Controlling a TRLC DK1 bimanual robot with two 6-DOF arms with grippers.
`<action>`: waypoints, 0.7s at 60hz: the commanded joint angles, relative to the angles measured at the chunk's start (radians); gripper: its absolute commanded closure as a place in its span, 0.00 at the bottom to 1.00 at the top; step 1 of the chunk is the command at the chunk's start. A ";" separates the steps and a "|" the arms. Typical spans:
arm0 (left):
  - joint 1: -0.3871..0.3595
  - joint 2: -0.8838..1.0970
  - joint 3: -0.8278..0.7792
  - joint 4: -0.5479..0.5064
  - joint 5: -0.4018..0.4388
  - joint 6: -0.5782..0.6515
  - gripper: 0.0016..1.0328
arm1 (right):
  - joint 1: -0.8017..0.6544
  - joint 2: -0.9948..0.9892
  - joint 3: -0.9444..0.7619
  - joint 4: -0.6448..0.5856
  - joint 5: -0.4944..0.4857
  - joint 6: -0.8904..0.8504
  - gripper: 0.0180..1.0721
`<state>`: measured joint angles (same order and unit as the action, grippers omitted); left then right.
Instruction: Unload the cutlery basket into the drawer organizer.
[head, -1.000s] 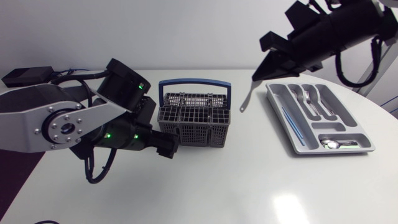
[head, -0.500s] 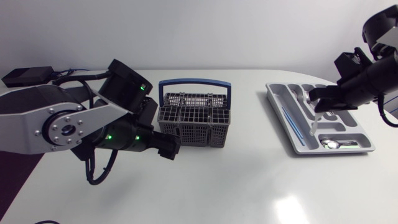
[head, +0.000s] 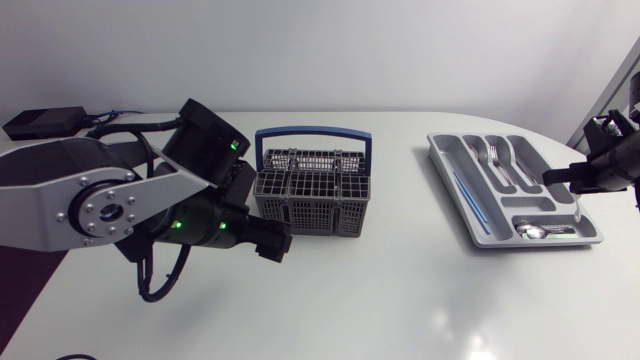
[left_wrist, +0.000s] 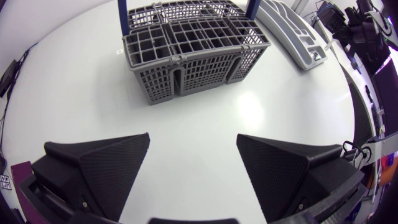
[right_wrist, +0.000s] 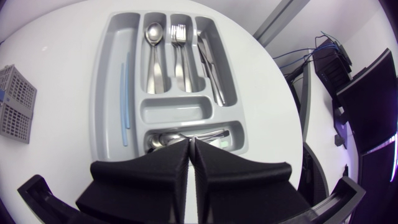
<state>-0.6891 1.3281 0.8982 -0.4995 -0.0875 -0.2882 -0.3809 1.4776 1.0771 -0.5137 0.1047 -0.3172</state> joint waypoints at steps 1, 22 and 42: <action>-0.012 -0.017 0.019 -0.011 -0.009 -0.016 0.05 | -0.024 0.049 -0.036 0.050 0.027 -0.043 0.94; -0.026 -0.023 0.022 -0.022 -0.017 -0.028 0.05 | -0.047 0.138 -0.075 0.170 0.050 -0.069 0.94; -0.023 -0.032 0.016 -0.027 -0.018 -0.029 0.05 | -0.033 0.155 -0.120 0.221 0.058 -0.074 0.72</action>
<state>-0.7082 1.3132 0.8982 -0.5182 -0.0956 -0.2955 -0.4202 1.6226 0.9829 -0.3065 0.1547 -0.3717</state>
